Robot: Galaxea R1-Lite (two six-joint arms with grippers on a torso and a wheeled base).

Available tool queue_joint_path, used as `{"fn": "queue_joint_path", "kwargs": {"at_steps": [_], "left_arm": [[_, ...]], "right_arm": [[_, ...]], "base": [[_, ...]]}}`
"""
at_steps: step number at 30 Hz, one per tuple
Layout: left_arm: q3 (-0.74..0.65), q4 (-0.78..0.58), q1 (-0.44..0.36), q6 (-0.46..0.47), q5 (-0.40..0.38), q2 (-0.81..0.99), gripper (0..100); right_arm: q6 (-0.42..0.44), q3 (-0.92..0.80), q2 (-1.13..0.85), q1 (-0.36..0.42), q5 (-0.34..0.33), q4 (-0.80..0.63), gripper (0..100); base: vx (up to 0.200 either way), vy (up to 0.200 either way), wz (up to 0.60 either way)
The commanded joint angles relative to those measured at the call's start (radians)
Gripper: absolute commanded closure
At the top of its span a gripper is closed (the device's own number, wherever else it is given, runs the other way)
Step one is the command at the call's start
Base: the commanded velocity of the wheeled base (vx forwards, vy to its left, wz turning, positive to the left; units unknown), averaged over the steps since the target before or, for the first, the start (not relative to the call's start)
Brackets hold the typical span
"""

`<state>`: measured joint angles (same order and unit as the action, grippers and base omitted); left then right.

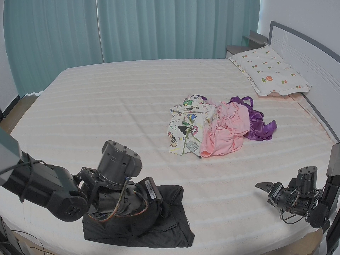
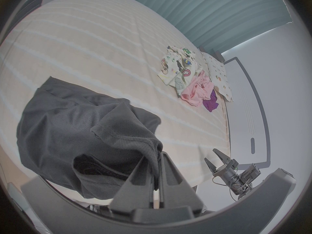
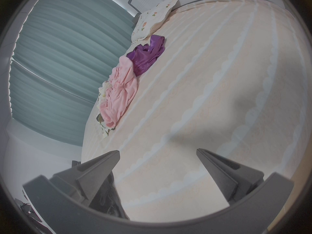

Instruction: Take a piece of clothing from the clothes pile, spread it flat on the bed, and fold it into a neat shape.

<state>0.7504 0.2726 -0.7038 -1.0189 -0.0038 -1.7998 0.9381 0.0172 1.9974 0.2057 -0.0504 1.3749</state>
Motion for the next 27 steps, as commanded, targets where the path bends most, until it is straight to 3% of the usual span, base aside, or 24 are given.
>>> {"fn": "queue_joint_path", "kwargs": {"at_steps": [1,7,8,11,14,19,23,27], "left_arm": [[0.05,0.002,-0.04,-0.029,0.001,-0.084,100],[0.075,0.002,-0.06,-0.033,0.001,-0.13,100],[0.076,0.004,-0.062,-0.038,0.001,-0.133,0],[0.084,0.005,-0.062,-0.061,-0.001,-0.13,0],[0.079,0.024,-0.075,-0.093,-0.056,-0.102,0],[0.069,0.043,-0.072,-0.092,-0.051,-0.072,0],[0.03,0.04,-0.052,-0.096,-0.03,-0.004,0],[-0.1,0.033,0.001,-0.096,-0.048,0.143,0]], "right_arm": [[-0.001,-0.017,0.004,0.0,0.0,0.003,0],[-0.001,-0.017,0.003,0.001,0.0,0.006,0],[-0.001,-0.017,0.003,0.001,0.0,0.006,0],[-0.002,-0.017,0.004,0.0,0.0,0.006,0],[-0.002,-0.017,0.004,0.001,0.0,0.006,0],[-0.001,-0.017,0.006,0.001,0.0,0.004,0],[0.001,-0.017,0.009,0.003,0.0,0.004,0],[0.001,-0.017,0.006,0.007,0.0,0.001,0]], "base": [[0.0,0.0,0.0],[0.0,0.0,0.0],[0.0,0.0,0.0],[0.0,0.0,0.0],[0.0,0.0,0.0],[0.0,0.0,0.0],[0.0,0.0,0.0],[0.0,0.0,0.0]]}}
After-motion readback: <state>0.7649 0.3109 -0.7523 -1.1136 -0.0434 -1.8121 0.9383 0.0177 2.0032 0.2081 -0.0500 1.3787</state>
